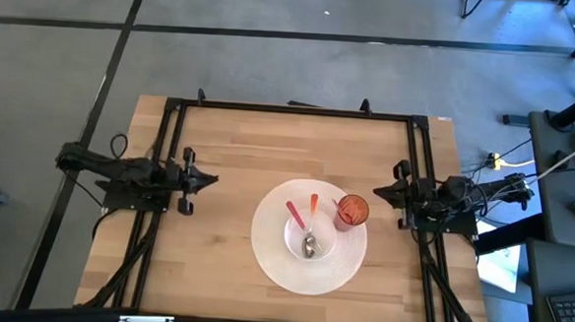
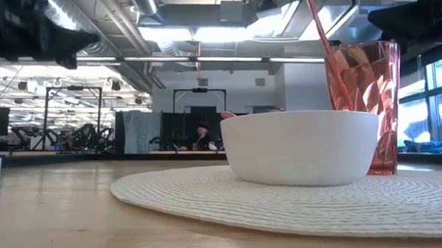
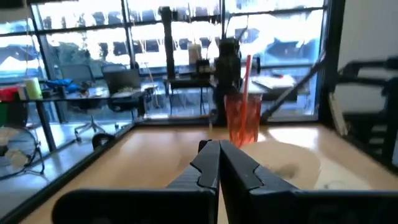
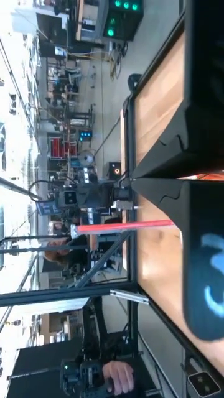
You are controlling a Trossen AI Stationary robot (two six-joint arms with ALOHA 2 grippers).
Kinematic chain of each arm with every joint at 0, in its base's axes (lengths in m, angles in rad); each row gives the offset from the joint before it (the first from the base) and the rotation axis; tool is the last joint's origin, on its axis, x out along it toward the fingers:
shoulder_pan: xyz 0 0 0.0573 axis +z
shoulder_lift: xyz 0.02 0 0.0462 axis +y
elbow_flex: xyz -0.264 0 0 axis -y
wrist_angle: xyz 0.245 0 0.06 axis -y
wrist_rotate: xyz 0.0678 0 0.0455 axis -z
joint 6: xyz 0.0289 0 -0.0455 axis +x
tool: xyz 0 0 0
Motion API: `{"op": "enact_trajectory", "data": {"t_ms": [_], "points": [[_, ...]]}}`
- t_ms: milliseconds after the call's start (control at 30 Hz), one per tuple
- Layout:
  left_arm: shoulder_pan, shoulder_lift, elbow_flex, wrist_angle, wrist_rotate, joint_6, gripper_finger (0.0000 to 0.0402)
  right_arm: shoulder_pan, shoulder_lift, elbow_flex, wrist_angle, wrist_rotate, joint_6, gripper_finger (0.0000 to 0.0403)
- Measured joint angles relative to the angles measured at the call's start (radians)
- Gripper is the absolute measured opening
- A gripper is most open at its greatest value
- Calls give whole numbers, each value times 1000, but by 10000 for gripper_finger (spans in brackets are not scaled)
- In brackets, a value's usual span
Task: Pick & Place Utensil
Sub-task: Return to Home Position
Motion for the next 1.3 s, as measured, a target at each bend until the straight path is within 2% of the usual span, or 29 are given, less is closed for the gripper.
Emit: {"op": "enact_trajectory", "data": {"t_ms": [200,300,400,733,1000,1300], "points": [[73,9,-23,-19,28,-34,1,-59,5,-54,40,-1,13,0],[111,0,-23,-15,80,-38,1,-100,16,-54,14,-35,45,0],[134,0,-23,-27,83,-46,1,-129,15,-53,23,-81,50,0],[162,0,-23,-28,82,-46,1,-175,14,-53,28,-102,48,1],[161,6,-23,-28,80,-45,3,-176,14,-53,33,-102,51,34],[161,6,-23,-28,79,-37,3,-175,14,-53,30,-102,156,43]]}}
